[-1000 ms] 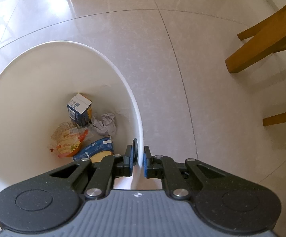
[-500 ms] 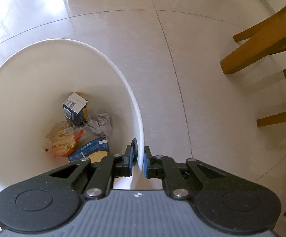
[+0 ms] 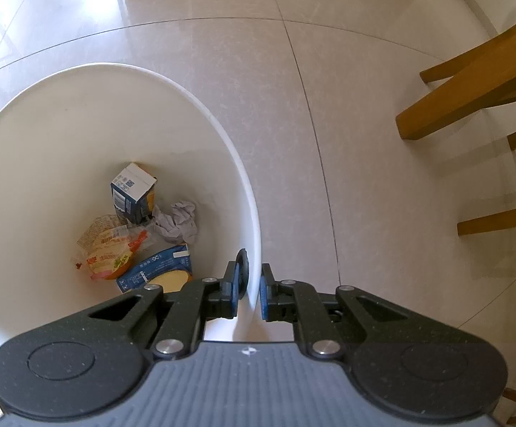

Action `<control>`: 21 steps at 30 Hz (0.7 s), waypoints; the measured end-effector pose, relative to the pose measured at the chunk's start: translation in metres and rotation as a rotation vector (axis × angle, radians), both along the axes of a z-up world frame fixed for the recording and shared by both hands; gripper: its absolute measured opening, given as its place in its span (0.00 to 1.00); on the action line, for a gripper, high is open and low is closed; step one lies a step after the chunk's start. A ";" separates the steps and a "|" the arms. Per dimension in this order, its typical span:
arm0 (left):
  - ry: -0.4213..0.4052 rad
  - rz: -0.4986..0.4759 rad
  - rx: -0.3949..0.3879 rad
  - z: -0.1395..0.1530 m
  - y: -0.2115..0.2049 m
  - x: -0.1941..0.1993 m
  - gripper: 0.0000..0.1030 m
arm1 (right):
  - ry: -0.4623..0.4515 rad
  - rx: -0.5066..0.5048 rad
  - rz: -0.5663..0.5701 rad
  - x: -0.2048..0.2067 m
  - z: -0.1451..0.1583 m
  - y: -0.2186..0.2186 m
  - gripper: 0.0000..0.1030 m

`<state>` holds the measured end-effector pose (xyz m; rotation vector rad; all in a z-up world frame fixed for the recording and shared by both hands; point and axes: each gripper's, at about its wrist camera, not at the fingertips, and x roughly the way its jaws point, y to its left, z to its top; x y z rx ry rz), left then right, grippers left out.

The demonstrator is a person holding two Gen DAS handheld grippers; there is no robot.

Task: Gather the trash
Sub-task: 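Grasp the crumpled white tissue with the left tool, then carry the tissue over the white bin and open the left tool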

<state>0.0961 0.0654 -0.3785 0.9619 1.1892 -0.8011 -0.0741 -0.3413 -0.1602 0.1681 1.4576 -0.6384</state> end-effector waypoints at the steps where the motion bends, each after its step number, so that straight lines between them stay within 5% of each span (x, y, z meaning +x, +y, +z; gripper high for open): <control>1: 0.015 0.011 -0.007 0.000 0.001 0.002 0.48 | -0.001 -0.001 0.002 0.000 0.001 0.000 0.13; 5: 0.038 0.030 -0.015 0.001 0.003 0.006 0.33 | 0.001 -0.002 0.000 0.000 0.001 0.000 0.13; 21: 0.034 0.143 -0.025 0.052 0.019 -0.014 0.30 | -0.001 0.000 -0.008 -0.001 0.001 -0.001 0.13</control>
